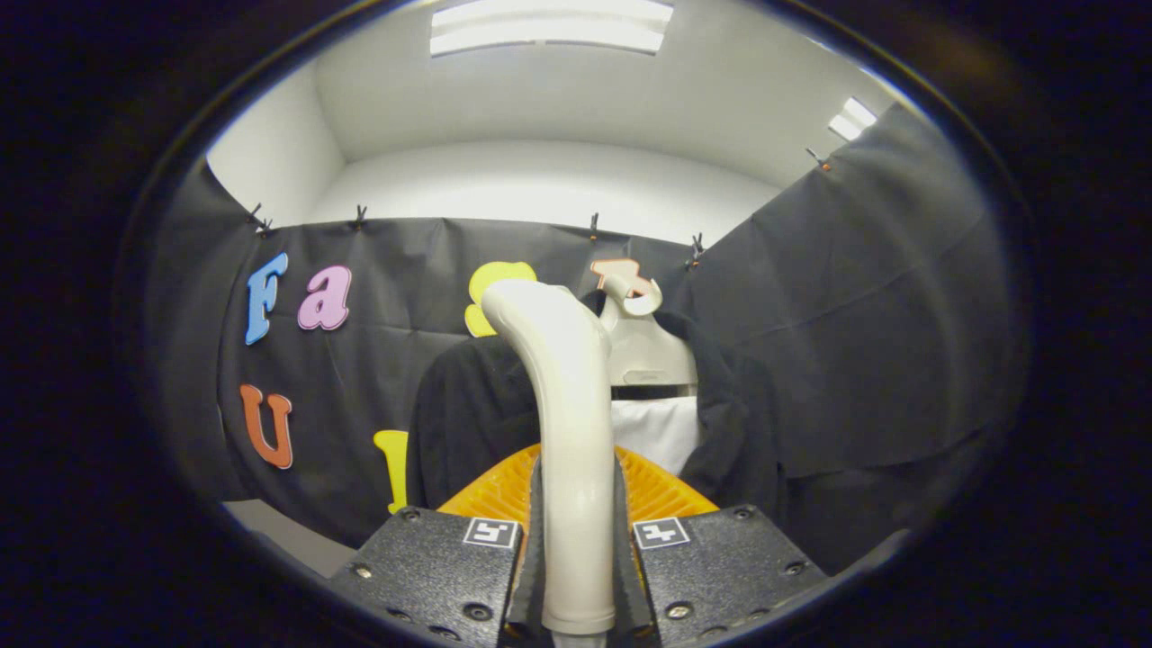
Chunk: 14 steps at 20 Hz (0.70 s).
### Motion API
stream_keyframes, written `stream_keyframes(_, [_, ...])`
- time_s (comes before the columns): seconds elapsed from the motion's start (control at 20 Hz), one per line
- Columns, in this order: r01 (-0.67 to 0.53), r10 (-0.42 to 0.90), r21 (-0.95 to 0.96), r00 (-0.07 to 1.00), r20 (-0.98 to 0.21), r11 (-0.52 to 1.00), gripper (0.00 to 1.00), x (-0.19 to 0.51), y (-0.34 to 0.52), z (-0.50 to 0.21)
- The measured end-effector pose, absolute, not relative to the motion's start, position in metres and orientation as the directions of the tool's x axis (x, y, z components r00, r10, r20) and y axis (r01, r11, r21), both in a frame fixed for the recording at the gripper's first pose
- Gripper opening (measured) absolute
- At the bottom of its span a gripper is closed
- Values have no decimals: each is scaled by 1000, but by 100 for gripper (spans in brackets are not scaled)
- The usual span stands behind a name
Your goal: Iron the clothes twice with a garment steamer, once on the left side and once on the right side.
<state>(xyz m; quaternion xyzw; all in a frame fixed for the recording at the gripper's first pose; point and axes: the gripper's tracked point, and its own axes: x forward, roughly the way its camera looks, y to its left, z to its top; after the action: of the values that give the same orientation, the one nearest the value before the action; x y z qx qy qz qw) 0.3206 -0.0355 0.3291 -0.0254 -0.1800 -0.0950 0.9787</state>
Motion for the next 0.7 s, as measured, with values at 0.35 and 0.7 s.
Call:
stream_keyframes(0.35, [225, -192, -60, 921, 340, 973, 33, 316, -34, 306])
stream_keyframes(0.7, [231, -205, -79, 947, 248, 970, 33, 307, -34, 256])
